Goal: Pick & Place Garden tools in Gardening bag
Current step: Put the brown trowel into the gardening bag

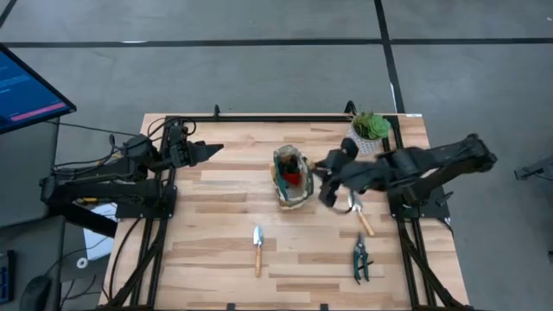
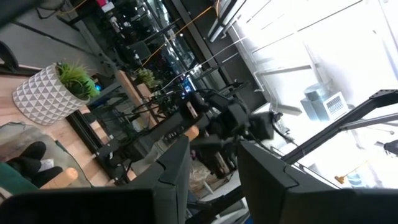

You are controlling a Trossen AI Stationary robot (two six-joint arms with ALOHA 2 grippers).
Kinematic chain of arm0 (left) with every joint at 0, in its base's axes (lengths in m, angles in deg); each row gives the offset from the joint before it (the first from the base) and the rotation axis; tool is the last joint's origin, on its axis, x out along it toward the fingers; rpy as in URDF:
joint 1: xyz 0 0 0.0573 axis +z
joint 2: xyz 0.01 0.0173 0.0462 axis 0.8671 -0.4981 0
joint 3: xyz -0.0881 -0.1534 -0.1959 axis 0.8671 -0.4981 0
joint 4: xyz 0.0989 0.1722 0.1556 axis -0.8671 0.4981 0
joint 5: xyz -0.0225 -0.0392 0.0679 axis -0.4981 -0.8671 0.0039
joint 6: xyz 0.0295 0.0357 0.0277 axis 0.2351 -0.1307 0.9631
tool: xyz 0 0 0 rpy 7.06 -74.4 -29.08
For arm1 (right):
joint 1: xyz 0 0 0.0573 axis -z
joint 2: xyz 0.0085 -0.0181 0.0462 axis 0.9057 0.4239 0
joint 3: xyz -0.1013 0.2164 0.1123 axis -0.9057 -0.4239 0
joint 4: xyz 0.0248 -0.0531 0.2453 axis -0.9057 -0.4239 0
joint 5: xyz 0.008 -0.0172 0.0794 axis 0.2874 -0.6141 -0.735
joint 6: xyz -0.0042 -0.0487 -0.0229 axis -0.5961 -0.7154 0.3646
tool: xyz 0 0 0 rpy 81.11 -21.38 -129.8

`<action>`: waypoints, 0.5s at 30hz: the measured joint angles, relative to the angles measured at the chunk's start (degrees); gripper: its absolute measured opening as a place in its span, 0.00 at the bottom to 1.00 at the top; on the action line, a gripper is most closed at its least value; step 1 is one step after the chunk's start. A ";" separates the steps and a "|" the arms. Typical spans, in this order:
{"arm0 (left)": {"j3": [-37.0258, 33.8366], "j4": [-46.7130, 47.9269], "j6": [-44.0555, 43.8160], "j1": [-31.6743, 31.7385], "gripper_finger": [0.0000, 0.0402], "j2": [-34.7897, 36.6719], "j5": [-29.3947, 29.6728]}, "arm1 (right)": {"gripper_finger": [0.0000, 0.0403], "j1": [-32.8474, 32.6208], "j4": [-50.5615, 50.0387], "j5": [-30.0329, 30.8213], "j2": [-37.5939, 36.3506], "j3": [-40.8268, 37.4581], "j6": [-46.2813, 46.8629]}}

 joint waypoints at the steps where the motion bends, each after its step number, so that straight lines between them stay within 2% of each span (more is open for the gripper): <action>1: 0.00 -0.06 0.00 0.02 0.25 0.00 0.04 | 0.13 0.04 2.40 -0.01 -2.13 -2.44 -1.37; 12: 0.00 -0.61 0.26 0.01 0.25 -0.02 5.65 | 0.13 0.72 33.11 -0.25 -25.06 -32.85 -14.35; 15: 0.00 -0.64 0.46 0.02 0.25 -0.02 8.19 | 0.13 2.52 38.77 -0.73 -29.70 -40.30 -15.35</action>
